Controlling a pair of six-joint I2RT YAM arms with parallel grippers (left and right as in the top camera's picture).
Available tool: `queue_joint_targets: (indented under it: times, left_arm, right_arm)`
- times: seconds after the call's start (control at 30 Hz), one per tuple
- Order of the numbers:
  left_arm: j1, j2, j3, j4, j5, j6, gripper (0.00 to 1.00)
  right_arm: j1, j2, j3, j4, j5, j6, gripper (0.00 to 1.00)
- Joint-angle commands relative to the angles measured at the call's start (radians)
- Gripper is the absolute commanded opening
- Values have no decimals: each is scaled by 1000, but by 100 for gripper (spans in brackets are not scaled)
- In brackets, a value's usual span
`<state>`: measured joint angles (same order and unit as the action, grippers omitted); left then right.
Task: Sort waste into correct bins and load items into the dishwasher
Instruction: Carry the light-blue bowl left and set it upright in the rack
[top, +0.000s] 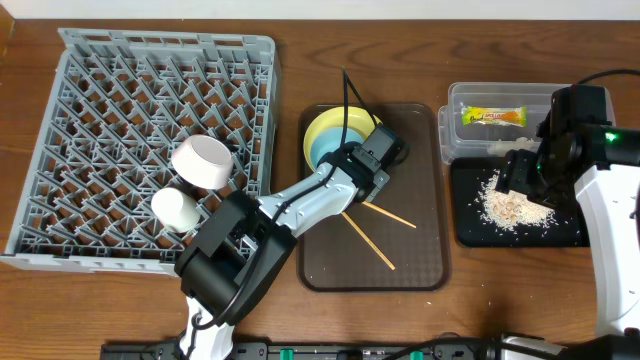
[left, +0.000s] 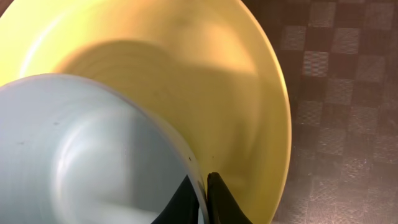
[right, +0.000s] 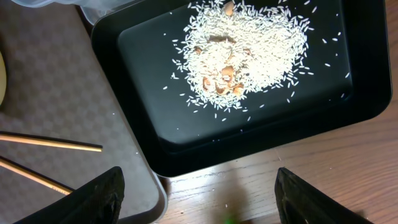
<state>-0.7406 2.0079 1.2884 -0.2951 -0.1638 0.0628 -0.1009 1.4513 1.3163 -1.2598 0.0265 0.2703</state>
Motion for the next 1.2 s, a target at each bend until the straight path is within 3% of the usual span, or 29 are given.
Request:
queue_joint_targets:
  times: [0.0, 0.37, 0.53, 0.77, 0.9, 1.17]
  left_arm:
    - [4, -5, -4, -9, -13, 42, 8]
    - [16, -186, 29, -90, -13, 102, 8]
    - [90, -277, 29, -97, 31, 84, 8]
    - [357, -389, 29, -93, 415, 13, 8]
    - [533, -383, 29, -92, 705, -42, 8]
    - [806, -318, 28, -2, 1122, -167, 8]
  right_arm:
    - [-13, -13, 7, -1, 7, 2, 76]
    - [-14, -13, 7, -1, 7, 2, 75]
    - [-14, -13, 7, -1, 7, 2, 75]
    - [-14, -13, 7, -2, 6, 2, 75]
    - [-14, -13, 7, -1, 6, 2, 75]
    - [-14, -13, 7, -5, 6, 2, 75]
